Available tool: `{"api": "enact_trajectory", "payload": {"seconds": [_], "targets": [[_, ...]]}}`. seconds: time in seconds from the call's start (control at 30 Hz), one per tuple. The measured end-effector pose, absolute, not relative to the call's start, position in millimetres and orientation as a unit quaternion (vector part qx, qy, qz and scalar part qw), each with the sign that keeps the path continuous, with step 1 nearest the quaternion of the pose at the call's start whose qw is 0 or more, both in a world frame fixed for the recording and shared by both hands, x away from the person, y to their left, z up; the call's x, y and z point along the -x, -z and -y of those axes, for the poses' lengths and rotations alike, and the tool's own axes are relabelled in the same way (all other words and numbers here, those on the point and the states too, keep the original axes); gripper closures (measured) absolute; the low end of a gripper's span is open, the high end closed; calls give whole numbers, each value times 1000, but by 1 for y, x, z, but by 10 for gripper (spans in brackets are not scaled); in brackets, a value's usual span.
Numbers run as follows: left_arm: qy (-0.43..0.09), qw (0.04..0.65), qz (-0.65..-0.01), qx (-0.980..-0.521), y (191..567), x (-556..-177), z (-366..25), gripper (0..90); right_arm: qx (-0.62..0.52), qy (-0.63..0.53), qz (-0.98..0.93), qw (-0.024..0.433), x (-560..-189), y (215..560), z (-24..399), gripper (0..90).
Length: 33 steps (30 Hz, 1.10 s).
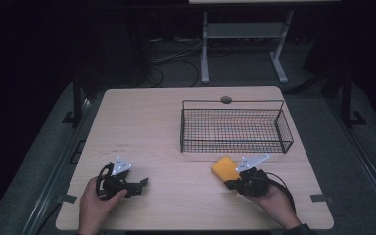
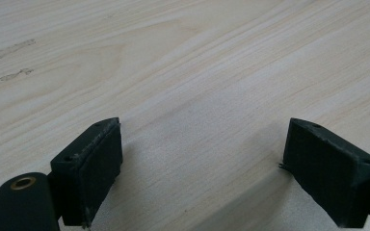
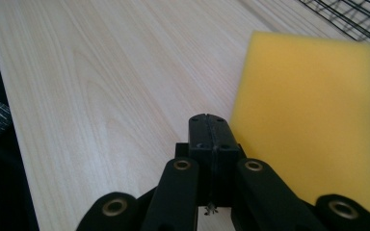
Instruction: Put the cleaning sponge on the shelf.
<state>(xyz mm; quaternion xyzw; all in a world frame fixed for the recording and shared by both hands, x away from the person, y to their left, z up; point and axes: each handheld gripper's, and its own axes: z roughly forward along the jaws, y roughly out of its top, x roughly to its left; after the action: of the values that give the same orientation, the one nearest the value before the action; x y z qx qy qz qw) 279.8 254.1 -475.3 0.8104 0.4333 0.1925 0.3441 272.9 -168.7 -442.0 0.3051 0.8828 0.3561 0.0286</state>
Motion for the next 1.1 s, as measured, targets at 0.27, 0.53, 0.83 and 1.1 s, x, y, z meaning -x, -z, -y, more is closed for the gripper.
{"api": "enact_trajectory", "payload": {"seconds": [0.27, 0.53, 0.83, 1.1], "targets": [[-193, 344, -433, -810, 475, -280, -254, 129, -309, -358, -881, 30, -272, 440, 178, 877], [-192, 346, -434, -809, 475, -280, -254, 129, -311, -362, -878, 28, -274, 430, 185, 753], [-192, 346, -435, -809, 475, -280, -254, 129, -329, -340, -880, 32, -281, 419, 193, 558], [-192, 346, -435, -809, 475, -280, -254, 129, -343, -318, -883, 41, -291, 412, 195, 329]]}}
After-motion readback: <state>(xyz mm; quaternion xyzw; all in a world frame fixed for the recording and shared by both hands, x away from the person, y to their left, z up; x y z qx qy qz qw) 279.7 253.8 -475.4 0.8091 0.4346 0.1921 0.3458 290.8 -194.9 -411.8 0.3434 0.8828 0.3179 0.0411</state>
